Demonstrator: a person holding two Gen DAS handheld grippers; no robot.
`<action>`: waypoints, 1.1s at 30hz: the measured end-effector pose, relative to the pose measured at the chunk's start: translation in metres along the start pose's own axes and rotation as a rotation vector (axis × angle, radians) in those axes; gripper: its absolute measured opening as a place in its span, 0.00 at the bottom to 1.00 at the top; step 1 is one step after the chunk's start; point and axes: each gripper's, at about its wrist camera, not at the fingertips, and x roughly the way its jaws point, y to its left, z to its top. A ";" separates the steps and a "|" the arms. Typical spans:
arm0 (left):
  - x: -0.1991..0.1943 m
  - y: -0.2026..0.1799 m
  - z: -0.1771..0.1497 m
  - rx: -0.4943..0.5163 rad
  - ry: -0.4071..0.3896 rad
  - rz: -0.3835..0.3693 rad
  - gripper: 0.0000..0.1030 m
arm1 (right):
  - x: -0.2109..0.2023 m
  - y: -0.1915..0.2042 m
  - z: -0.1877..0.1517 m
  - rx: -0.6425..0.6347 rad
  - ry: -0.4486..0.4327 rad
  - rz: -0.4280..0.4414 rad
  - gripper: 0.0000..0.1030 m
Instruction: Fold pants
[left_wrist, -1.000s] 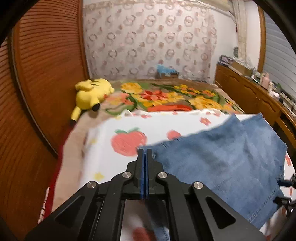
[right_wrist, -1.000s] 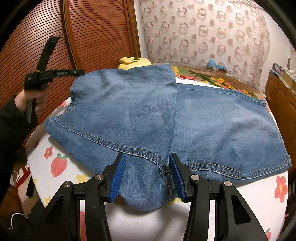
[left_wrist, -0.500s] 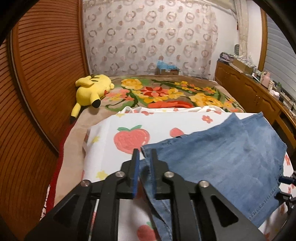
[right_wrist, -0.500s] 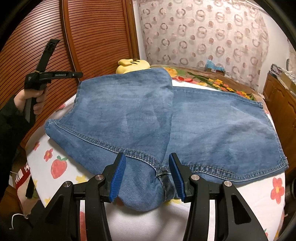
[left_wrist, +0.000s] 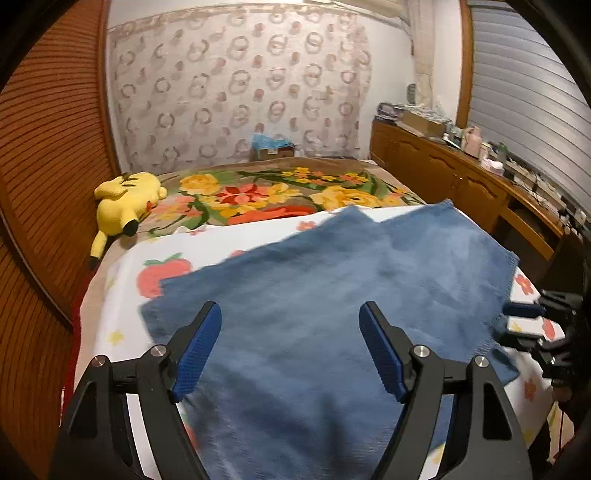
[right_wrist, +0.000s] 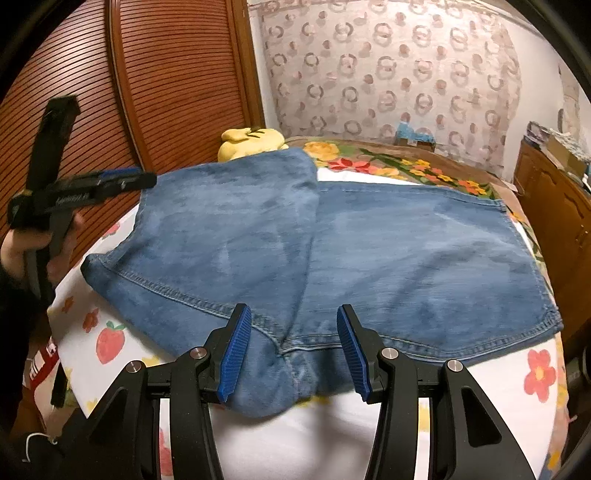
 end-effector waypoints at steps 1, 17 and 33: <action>-0.001 -0.006 0.000 0.006 -0.003 -0.009 0.75 | -0.002 -0.002 -0.001 0.003 -0.003 -0.004 0.49; -0.012 -0.089 -0.026 0.092 0.004 -0.124 0.75 | -0.030 -0.058 -0.011 0.089 -0.030 -0.139 0.49; 0.016 -0.091 -0.045 0.075 0.084 -0.105 0.75 | -0.017 -0.114 -0.008 0.159 -0.004 -0.288 0.58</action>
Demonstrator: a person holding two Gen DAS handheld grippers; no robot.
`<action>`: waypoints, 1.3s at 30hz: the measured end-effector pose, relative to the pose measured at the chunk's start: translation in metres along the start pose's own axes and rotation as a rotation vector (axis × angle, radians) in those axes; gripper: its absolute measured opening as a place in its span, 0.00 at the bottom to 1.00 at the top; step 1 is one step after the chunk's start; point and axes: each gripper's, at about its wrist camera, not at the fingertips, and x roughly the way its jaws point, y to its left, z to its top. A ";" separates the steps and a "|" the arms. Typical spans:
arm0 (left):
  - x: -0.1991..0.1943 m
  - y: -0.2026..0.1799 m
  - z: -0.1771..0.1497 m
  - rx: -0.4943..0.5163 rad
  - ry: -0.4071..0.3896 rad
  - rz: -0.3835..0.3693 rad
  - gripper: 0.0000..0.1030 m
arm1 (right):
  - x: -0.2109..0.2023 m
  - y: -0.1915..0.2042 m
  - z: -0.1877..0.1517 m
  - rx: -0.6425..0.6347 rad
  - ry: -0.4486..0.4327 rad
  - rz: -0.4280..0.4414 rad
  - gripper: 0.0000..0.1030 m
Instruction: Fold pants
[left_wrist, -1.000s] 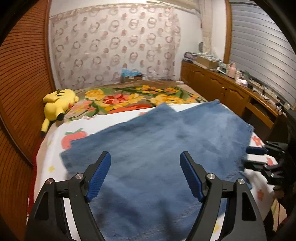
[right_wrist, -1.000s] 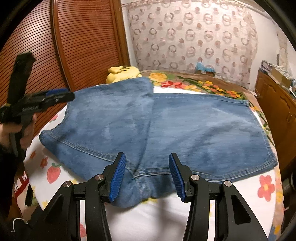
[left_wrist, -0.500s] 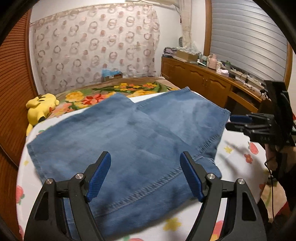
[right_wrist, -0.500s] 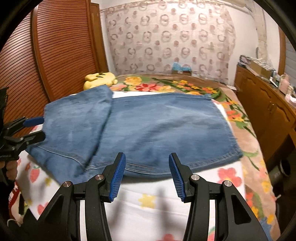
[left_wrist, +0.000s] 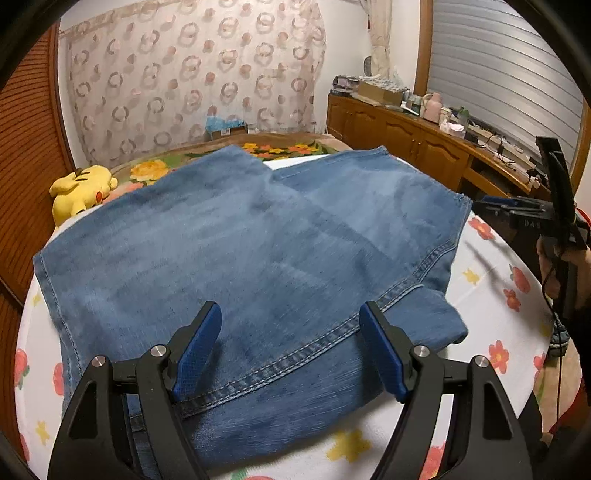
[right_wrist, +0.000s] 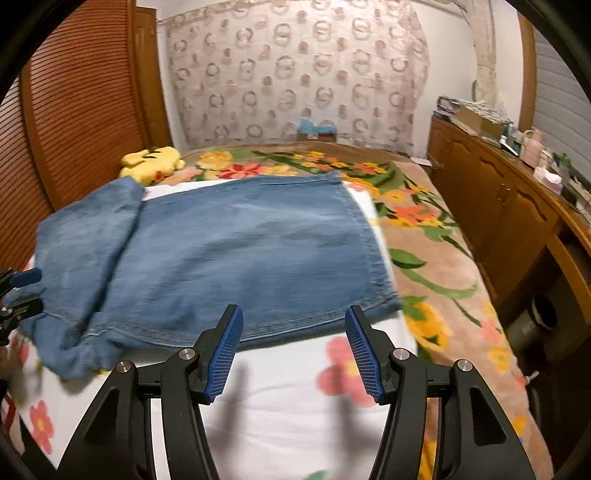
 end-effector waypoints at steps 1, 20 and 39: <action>0.002 0.000 -0.001 -0.002 0.006 0.002 0.75 | 0.003 -0.002 0.001 0.002 0.005 -0.008 0.58; 0.012 -0.003 -0.009 0.000 0.043 0.017 0.75 | 0.053 -0.009 0.032 0.036 0.111 -0.082 0.58; 0.010 -0.002 -0.010 -0.007 0.037 0.021 0.76 | 0.010 0.015 0.040 -0.077 -0.002 -0.078 0.18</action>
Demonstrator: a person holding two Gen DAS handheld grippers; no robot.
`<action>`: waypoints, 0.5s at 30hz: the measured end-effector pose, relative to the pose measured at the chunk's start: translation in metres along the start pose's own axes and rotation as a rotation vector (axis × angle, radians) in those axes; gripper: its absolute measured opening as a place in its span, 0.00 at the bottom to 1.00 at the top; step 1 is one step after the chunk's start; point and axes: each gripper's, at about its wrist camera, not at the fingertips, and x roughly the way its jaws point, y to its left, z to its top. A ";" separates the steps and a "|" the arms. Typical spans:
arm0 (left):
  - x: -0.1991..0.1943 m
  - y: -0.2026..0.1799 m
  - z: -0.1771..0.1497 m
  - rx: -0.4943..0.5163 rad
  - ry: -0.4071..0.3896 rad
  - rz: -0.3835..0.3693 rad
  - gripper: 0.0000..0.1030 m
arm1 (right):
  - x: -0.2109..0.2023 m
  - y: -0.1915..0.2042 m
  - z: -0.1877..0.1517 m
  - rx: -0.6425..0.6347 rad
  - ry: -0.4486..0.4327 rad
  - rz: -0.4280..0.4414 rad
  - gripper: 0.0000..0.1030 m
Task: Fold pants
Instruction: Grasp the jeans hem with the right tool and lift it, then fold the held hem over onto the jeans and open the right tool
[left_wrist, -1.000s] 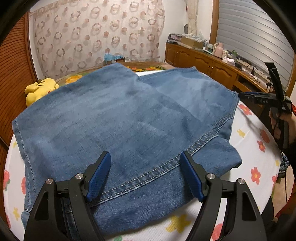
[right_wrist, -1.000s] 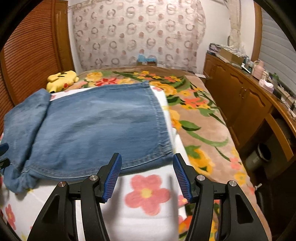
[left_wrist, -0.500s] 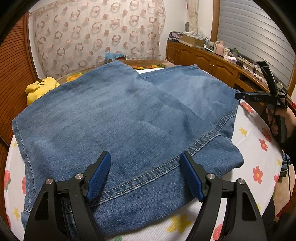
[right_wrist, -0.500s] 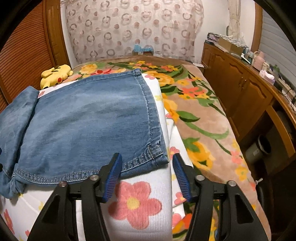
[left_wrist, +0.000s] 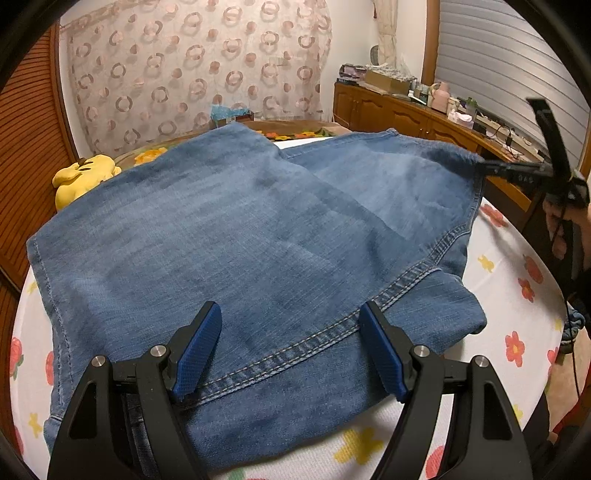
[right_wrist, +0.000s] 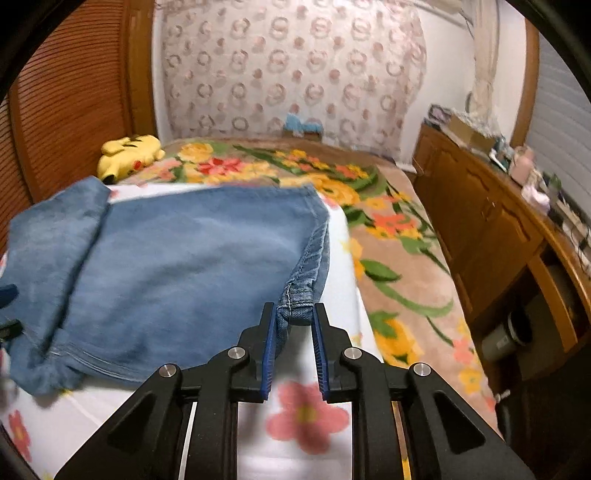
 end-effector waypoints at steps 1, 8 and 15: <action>-0.001 0.001 0.000 -0.004 0.000 0.000 0.75 | -0.006 0.005 0.003 -0.010 -0.013 0.010 0.18; -0.027 0.019 0.000 -0.043 -0.046 0.009 0.76 | -0.045 0.042 0.017 -0.079 -0.109 0.116 0.18; -0.053 0.042 0.001 -0.065 -0.087 0.045 0.75 | -0.082 0.080 0.031 -0.149 -0.189 0.247 0.18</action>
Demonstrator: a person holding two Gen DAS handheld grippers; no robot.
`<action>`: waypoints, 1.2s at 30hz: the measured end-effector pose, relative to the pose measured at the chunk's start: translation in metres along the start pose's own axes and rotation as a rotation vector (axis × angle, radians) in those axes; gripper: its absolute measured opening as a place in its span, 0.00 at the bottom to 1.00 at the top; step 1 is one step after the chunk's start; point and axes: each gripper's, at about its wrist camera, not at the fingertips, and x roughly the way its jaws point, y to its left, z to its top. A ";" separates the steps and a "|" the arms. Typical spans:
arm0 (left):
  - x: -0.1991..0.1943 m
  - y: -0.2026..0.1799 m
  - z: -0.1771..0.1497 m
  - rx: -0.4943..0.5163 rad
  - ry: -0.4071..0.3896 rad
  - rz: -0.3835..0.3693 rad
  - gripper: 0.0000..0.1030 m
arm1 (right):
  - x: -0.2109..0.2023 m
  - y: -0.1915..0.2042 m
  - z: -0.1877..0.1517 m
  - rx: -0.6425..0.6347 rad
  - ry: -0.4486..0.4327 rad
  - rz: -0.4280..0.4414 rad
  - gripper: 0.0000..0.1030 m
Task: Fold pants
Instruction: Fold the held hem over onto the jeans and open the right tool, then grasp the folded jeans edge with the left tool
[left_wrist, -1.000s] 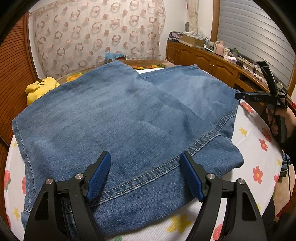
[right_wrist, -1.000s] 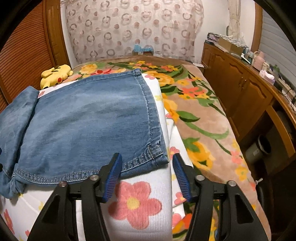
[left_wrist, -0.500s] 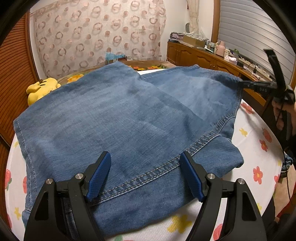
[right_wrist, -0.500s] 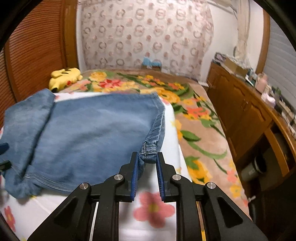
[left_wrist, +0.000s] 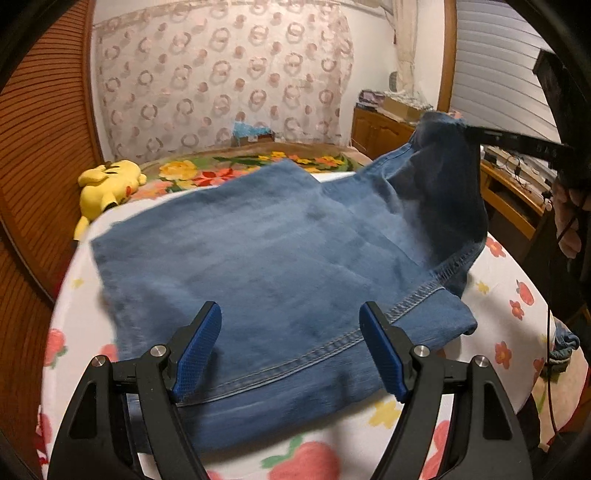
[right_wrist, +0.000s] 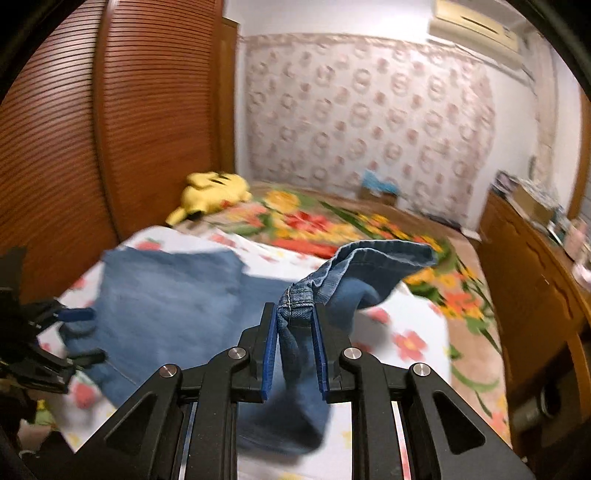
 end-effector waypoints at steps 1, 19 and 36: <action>-0.002 0.003 0.000 -0.002 -0.005 0.005 0.75 | -0.002 0.006 0.004 -0.011 -0.008 0.020 0.18; -0.008 0.037 -0.004 -0.055 -0.017 0.043 0.75 | -0.004 0.026 -0.026 -0.118 0.088 0.265 0.33; 0.014 0.016 0.000 -0.035 0.015 -0.009 0.75 | 0.002 0.013 -0.057 -0.024 0.160 0.115 0.45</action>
